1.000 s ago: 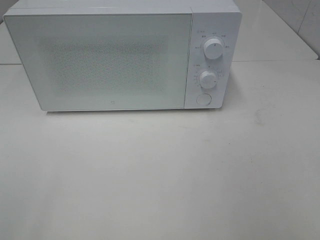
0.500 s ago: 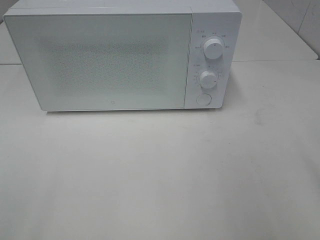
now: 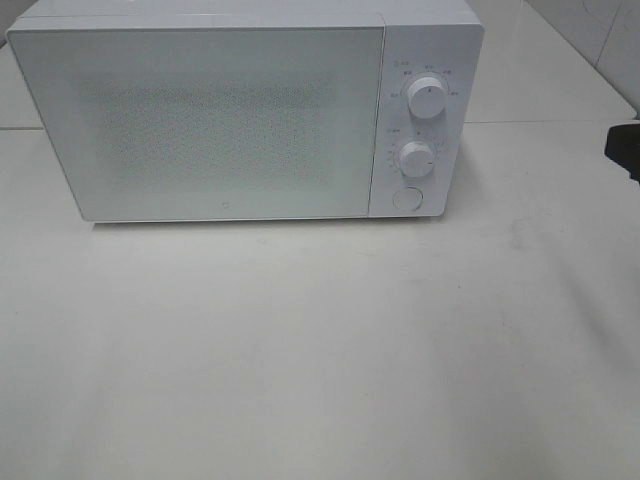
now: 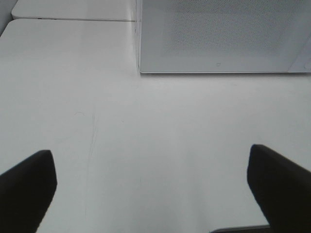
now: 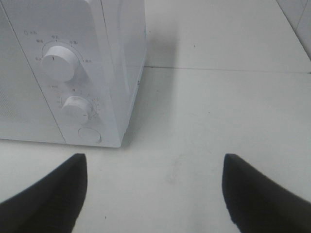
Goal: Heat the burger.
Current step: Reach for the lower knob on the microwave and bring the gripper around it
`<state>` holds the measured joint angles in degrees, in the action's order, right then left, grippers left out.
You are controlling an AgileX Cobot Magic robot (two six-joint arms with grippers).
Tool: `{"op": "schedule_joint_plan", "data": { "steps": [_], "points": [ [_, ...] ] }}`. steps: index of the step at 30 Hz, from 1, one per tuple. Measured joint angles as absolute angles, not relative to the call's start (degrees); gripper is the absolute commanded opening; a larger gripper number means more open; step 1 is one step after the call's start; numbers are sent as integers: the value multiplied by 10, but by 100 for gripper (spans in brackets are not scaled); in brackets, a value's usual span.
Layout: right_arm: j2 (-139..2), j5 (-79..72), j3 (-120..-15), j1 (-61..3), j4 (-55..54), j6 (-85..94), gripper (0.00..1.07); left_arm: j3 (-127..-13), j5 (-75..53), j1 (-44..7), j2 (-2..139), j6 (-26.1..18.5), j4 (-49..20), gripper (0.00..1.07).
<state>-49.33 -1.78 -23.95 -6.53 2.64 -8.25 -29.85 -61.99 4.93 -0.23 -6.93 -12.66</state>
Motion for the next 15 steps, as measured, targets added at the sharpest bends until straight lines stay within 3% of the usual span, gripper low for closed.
{"op": "schedule_joint_plan", "data": {
  "steps": [15],
  "points": [
    [-688, -347, -203, -66, 14, -45, 75, -299, -620, 49, -2, -69, -127, 100]
  ]
}}
